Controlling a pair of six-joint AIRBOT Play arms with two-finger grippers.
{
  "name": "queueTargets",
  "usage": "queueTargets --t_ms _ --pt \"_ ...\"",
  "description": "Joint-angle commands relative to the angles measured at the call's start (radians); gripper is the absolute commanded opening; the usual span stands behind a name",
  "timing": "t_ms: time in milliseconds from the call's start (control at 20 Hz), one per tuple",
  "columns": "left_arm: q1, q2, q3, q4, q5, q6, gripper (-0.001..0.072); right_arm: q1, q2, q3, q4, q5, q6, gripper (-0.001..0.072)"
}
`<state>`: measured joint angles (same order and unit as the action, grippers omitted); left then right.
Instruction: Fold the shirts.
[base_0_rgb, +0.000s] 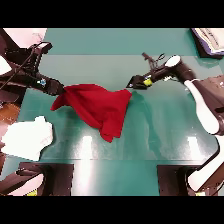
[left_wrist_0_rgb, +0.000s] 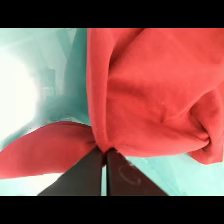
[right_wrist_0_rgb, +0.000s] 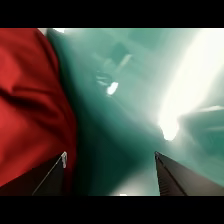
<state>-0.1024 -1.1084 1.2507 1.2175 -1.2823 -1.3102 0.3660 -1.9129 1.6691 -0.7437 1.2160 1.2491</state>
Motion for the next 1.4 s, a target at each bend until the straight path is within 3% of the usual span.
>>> queueTargets --t_ms 0,200,250,350,400,550,750,900,1200,1350 --pt "0.001 0.001 0.001 -0.020 0.012 -0.003 0.0024 0.075 -0.066 0.001 0.072 -0.067 -0.001 0.0594" --pt "0.001 0.001 0.001 -0.029 0.016 -0.003 0.0024 0.150 -0.091 0.001 0.069 -0.066 -0.001 0.0569" --pt "0.001 0.001 0.001 -0.029 0.012 -0.003 0.0024 0.163 -0.090 0.002 0.071 -0.074 -0.014 0.0455" --pt "0.001 0.001 0.001 -0.036 0.003 -0.003 0.0024 0.174 -0.090 0.027 0.065 -0.071 -0.060 0.0038" --pt "0.001 0.001 0.001 -0.049 -0.006 -0.002 0.0023 0.174 -0.090 0.056 0.061 -0.064 -0.070 0.0014" --pt "0.001 0.001 0.026 -0.061 -0.033 0.002 0.0023 0.140 -0.043 0.149 0.045 -0.065 -0.043 0.0010" --pt "0.001 0.002 0.180 -0.072 -0.059 0.036 0.0023 0.068 0.139 0.227 -0.259 -0.039 0.019 0.0009" --pt "0.001 0.001 0.300 -0.117 -0.053 0.037 0.0023 0.019 0.290 0.228 -0.378 0.037 0.019 0.0009" --pt "0.001 0.001 0.469 -0.208 -0.038 0.061 0.0023 -0.027 0.530 0.228 -0.512 0.060 0.021 0.0009" --pt "0.001 0.001 0.611 -0.326 -0.044 0.061 0.0023 -0.026 0.653 0.228 -0.512 0.062 0.021 0.0009"
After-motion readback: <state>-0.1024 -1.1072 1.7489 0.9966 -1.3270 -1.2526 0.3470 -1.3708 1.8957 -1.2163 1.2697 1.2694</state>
